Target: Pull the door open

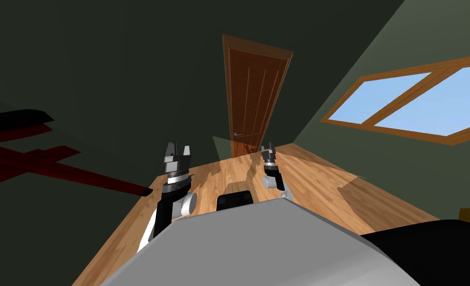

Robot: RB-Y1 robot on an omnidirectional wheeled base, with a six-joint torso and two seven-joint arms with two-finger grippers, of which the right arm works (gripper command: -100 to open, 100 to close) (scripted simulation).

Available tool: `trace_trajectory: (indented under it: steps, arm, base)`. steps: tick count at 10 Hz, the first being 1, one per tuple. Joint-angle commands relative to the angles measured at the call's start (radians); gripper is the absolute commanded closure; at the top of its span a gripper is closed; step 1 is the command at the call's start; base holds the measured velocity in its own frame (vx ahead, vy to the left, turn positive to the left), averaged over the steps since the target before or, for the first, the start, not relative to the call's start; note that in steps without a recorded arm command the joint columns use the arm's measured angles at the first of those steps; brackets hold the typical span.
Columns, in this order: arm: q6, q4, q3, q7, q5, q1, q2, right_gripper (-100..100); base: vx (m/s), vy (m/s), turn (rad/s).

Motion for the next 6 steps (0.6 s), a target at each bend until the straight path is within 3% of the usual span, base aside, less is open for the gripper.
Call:
trace_trajectory:
  steps: [1,6]
  arm:
    - [-0.011,0.05,0.0,0.007,-0.007,-0.019,-0.004,-100]
    - [-0.033,0.188,-0.002,0.026,-0.03,-0.068,-0.016,-100]
  base:
    - [0.092,-0.012,0.104]
    - [0.102,-0.021,0.103]
